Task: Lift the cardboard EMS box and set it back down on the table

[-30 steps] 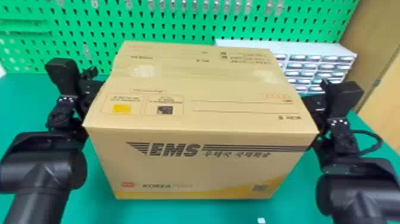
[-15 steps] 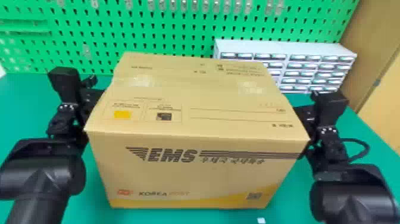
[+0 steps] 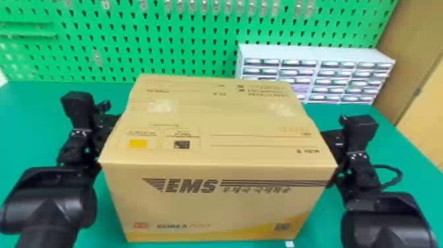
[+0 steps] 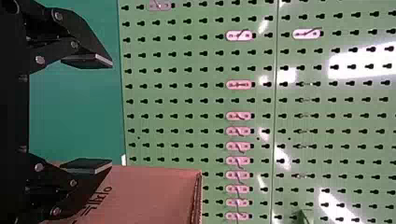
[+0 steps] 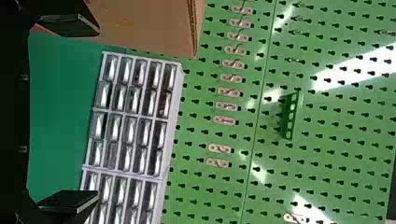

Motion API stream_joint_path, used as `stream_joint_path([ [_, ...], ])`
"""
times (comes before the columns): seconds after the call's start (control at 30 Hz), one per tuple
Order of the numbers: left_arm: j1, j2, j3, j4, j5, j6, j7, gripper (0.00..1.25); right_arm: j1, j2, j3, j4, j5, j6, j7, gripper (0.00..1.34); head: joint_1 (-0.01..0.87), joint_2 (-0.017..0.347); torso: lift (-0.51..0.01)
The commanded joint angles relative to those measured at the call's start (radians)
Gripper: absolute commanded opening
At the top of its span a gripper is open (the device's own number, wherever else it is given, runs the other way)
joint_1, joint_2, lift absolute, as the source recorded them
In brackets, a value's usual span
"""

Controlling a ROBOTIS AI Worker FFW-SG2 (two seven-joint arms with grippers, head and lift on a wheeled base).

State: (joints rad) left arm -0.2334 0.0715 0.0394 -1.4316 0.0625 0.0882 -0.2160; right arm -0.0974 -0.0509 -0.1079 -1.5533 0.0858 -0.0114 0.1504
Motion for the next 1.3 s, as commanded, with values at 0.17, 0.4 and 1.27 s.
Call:
stream_joint_path([
  [0.17,0.011,0.001,0.03,0.008,-0.009,-0.019,-0.01,0.75,0.018,0.017,-0.064,0.005,-0.021,-0.042,0.0,1.26,0.678,-0.014,-0.098],
  [0.4,0.011,0.001,0.042,0.002,-0.015,-0.019,-0.01,0.75,0.035,0.023,-0.121,-0.034,-0.021,-0.044,0.0,1.26,0.678,-0.014,-0.098],
  [1.27,0.042,0.002,0.139,-0.044,-0.038,-0.018,-0.01,0.75,0.107,0.029,-0.268,-0.136,-0.012,-0.025,0.0,1.26,0.678,-0.014,-0.098],
])
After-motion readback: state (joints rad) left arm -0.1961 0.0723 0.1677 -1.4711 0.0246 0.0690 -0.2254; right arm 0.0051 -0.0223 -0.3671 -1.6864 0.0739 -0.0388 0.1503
